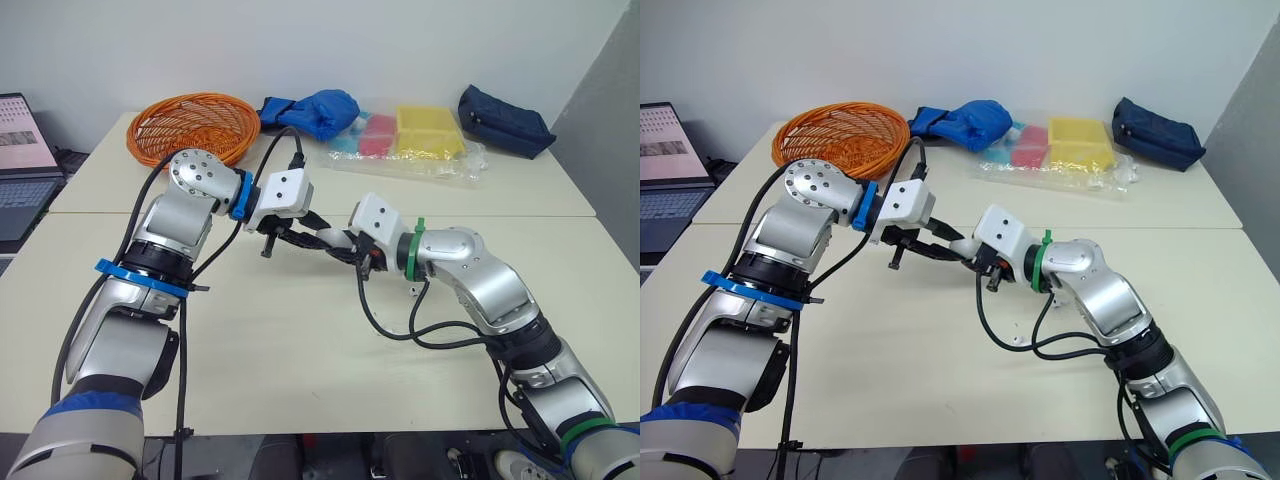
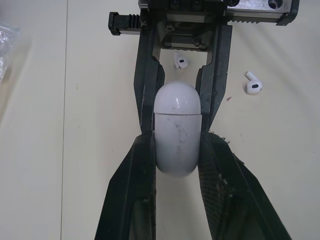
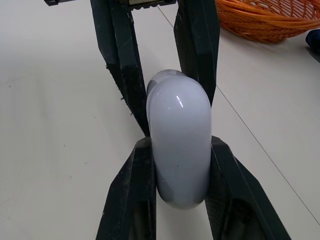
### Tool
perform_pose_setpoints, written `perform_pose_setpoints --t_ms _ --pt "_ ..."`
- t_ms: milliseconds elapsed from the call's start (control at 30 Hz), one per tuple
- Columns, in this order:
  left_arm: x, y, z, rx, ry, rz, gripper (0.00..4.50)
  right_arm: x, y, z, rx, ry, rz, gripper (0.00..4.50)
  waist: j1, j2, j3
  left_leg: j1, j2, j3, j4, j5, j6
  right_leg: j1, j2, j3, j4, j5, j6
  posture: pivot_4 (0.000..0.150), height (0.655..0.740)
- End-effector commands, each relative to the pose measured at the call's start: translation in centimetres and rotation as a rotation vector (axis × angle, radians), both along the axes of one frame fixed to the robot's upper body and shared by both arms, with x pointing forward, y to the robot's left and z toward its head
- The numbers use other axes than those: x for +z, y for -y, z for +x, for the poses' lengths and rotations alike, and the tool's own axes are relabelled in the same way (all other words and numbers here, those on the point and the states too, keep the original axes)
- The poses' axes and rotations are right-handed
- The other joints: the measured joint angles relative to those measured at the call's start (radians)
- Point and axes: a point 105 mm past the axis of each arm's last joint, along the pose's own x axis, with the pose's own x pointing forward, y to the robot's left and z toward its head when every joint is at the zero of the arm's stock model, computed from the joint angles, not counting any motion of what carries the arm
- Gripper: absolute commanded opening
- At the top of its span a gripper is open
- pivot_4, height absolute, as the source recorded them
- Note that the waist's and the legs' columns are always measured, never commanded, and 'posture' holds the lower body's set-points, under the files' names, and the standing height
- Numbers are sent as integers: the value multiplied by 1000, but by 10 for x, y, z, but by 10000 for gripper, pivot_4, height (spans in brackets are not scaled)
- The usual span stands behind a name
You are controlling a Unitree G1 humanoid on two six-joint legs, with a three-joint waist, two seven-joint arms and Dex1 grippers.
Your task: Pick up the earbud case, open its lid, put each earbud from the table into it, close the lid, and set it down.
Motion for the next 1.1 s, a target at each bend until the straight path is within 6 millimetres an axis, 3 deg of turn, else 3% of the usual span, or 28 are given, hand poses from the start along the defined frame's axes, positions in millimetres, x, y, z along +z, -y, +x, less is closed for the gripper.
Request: perform_pose_setpoints --t_ms 33,333,567,700,867,1100 --pt "15 2 0 -1 45 -32 7976 24 -3 0 9 78 41 8306 0 0 0 0 0 0 0 0 0 0 0 0 0 0 0 1500 7400" --pt "18 3 3 23 53 -56 7976 25 -3 -1 22 82 37 8306 0 0 0 1 0 0 0 0 0 0 0 0 3 0 0 1500 7400" --pt "16 3 2 38 6 -86 7976 25 5 2 6 56 56 32617 0 0 0 2 0 0 1 0 0 0 0 0 4 0 0 1500 7400" --pt "15 -5 7 150 -177 -201 7976 40 24 -10 20 32 141 44508 0 0 0 2 0 0 1 0 0 0 0 0 4 0 0 1500 7400" --pt "13 -12 2 237 -425 -346 7976 58 41 -18 18 53 198 44508 -2 0 0 2 0 0 0 0 0 0 0 0 4 0 0 1500 7400" --pt "6 0 -11 259 -482 -427 7976 65 45 -7 -40 70 192 44508 -2 0 0 4 0 0 1 0 0 0 0 1 8 0 0 1500 7400"
